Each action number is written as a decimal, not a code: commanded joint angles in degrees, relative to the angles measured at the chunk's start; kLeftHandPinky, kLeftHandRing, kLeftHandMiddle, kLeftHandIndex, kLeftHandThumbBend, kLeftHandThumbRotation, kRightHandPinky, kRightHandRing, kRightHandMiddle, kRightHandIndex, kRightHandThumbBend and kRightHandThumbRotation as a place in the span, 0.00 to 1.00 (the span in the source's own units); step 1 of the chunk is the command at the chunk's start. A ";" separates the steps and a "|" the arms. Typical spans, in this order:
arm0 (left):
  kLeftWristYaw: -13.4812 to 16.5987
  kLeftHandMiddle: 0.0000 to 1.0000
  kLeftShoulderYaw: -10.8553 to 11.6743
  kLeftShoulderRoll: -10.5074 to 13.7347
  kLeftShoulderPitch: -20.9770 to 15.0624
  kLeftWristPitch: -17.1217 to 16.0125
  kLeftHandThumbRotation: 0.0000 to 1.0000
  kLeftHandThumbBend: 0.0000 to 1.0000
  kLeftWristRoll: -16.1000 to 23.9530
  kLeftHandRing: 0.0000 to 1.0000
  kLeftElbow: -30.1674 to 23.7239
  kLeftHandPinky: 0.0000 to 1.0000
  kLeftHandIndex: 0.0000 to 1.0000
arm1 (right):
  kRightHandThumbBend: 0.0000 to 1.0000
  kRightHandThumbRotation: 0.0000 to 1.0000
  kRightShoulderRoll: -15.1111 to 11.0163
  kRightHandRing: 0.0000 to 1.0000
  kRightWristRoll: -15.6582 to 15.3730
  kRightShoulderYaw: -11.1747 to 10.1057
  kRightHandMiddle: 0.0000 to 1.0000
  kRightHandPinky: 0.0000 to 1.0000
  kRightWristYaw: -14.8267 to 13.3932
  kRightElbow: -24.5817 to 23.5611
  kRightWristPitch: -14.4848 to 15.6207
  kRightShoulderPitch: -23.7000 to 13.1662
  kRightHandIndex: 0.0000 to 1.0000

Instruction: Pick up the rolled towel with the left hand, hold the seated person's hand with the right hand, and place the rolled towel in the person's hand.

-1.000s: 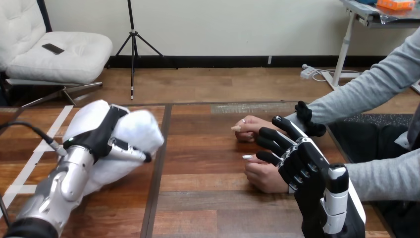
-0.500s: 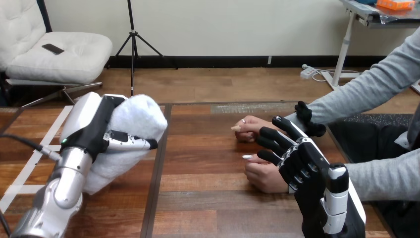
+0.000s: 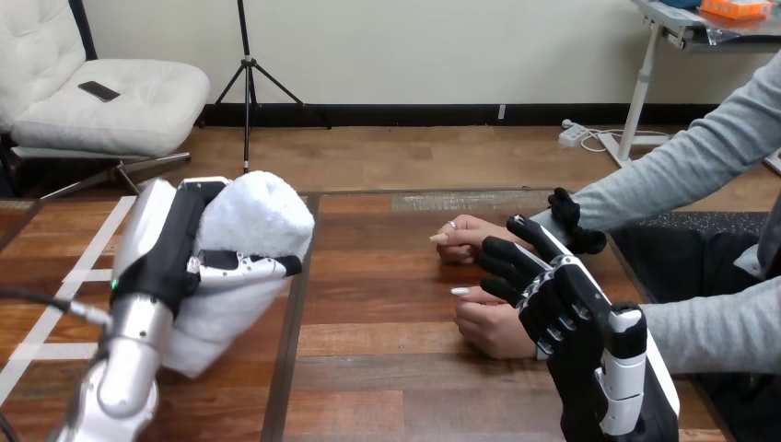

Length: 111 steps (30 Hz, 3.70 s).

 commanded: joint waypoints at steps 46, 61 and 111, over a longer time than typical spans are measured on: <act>-3.44 0.38 7.49 -15.75 17.09 -10.03 0.00 0.63 -13.22 0.32 -28.66 0.28 0.41 | 0.91 1.00 -8.96 0.87 -7.54 -7.33 0.88 0.85 1.13 14.46 -0.74 -16.14 0.88; -5.68 0.39 7.89 -17.03 18.26 -10.00 0.00 0.60 -13.42 0.33 -30.45 0.29 0.40 | 0.81 1.00 -15.54 0.86 -13.86 -9.01 0.87 0.82 0.79 26.02 -7.31 -25.48 0.86; -9.08 0.38 7.52 -17.59 18.62 -9.38 0.00 0.58 -13.81 0.32 -31.42 0.27 0.39 | 0.76 0.54 -29.20 0.82 -29.05 -4.33 0.86 0.72 -0.50 55.74 -8.37 -49.11 0.86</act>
